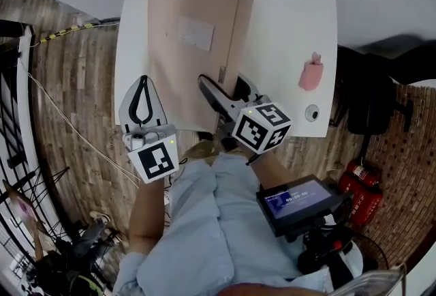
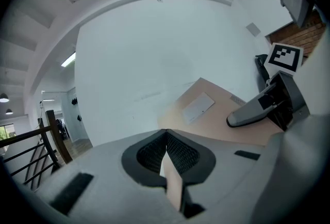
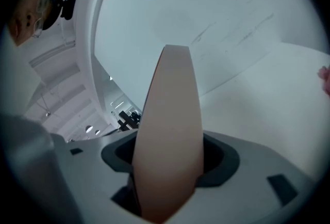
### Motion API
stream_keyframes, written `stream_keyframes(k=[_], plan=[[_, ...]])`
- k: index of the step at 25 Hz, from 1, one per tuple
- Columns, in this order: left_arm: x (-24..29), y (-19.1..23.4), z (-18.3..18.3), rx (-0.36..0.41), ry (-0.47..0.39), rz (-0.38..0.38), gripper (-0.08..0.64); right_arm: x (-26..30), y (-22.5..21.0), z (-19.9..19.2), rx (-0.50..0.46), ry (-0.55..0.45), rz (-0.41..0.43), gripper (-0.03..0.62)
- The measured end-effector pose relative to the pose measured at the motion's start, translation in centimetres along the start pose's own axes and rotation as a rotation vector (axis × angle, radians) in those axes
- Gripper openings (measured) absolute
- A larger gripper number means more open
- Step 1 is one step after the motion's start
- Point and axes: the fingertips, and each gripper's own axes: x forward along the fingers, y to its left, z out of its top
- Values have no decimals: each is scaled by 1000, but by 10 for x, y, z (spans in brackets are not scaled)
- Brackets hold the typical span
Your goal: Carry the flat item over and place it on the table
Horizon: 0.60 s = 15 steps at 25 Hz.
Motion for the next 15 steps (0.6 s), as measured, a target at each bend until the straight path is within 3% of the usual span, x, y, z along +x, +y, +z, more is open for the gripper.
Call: stream_keyframes(k=[8, 15], plan=[[19, 2, -7, 17, 48, -12, 9, 26, -29, -6, 216, 50, -5, 296], [32, 12, -19, 18, 84, 1, 9, 55, -45, -12, 321, 117, -12, 301]])
